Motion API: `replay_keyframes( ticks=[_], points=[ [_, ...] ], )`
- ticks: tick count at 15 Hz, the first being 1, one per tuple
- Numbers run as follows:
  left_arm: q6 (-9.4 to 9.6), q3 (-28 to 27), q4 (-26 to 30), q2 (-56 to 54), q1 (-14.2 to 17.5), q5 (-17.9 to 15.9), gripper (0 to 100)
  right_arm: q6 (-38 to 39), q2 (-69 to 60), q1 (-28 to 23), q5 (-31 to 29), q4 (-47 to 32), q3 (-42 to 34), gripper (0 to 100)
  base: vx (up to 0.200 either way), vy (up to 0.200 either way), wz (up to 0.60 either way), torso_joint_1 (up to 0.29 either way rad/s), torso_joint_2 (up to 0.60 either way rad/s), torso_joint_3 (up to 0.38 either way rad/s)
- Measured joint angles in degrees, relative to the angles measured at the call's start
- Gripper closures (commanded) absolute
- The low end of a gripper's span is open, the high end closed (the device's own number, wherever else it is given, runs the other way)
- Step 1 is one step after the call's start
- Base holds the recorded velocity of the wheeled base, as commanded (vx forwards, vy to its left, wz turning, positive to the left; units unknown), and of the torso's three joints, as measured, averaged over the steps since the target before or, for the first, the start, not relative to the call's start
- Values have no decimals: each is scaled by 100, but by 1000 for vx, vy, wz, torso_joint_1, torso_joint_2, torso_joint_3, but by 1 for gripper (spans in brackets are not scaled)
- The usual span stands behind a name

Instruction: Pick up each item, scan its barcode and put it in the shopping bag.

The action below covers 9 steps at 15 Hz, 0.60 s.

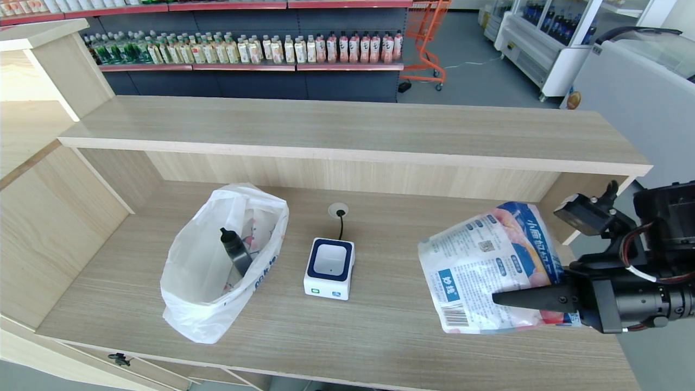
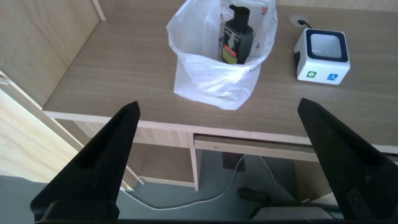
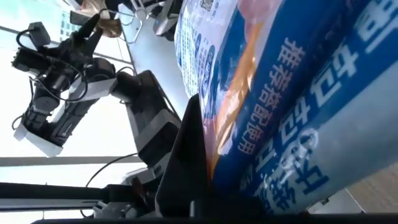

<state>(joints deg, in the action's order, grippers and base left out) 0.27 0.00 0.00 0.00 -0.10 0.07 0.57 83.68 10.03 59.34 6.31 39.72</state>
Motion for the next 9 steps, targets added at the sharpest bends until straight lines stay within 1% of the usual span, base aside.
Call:
replay_keyframes(
  ticks=[3,6,9],
  points=[
    [-2,0,0,0,0,0,0,196,-135,245,38,0,-100,100,0,0,0,0,0,0],
    [0,0,0,0,0,-2,0,653,-230,438,46,41,-140,100,0,0,0,0,0,0],
    [0,0,0,0,0,0,0,1215,-284,633,49,171,16,100,0,0,0,0,0,0]
  ],
)
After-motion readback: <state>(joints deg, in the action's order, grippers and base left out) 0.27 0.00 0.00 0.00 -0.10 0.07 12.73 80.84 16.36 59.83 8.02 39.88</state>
